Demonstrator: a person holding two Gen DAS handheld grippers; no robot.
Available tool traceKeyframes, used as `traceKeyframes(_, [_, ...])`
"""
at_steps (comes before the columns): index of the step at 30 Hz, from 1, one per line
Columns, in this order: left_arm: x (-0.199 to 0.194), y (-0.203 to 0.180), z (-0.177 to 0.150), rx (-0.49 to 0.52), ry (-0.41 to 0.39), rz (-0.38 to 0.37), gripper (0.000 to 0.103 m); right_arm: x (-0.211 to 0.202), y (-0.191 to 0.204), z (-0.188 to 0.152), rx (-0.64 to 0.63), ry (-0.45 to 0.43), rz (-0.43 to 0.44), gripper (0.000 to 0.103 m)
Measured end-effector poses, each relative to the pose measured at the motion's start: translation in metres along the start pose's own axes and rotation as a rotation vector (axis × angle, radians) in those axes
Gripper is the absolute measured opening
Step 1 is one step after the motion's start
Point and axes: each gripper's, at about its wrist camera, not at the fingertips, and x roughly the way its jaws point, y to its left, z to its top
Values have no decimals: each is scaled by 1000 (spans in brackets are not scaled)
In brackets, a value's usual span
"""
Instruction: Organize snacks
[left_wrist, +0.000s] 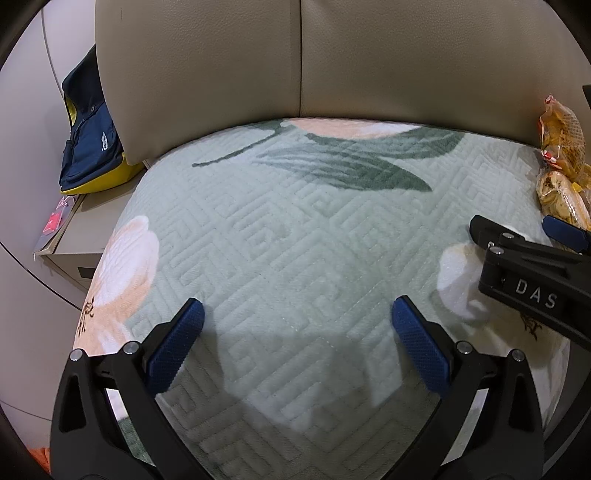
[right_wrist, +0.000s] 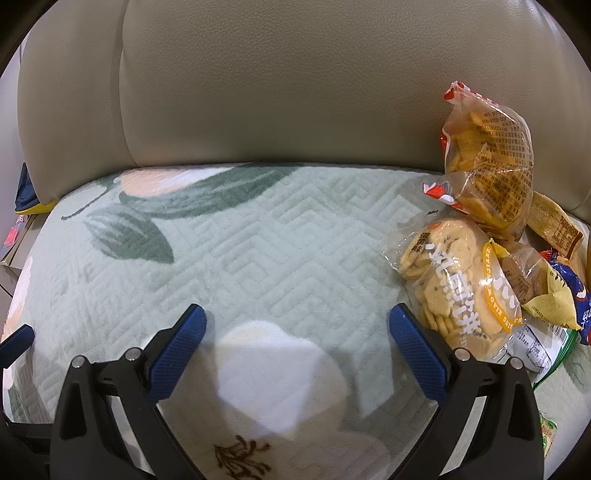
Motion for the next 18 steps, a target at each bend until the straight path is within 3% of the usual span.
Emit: traceKeyframes(18, [1, 0, 1, 1, 2, 0, 100, -1, -1, 2, 6, 3, -2, 98])
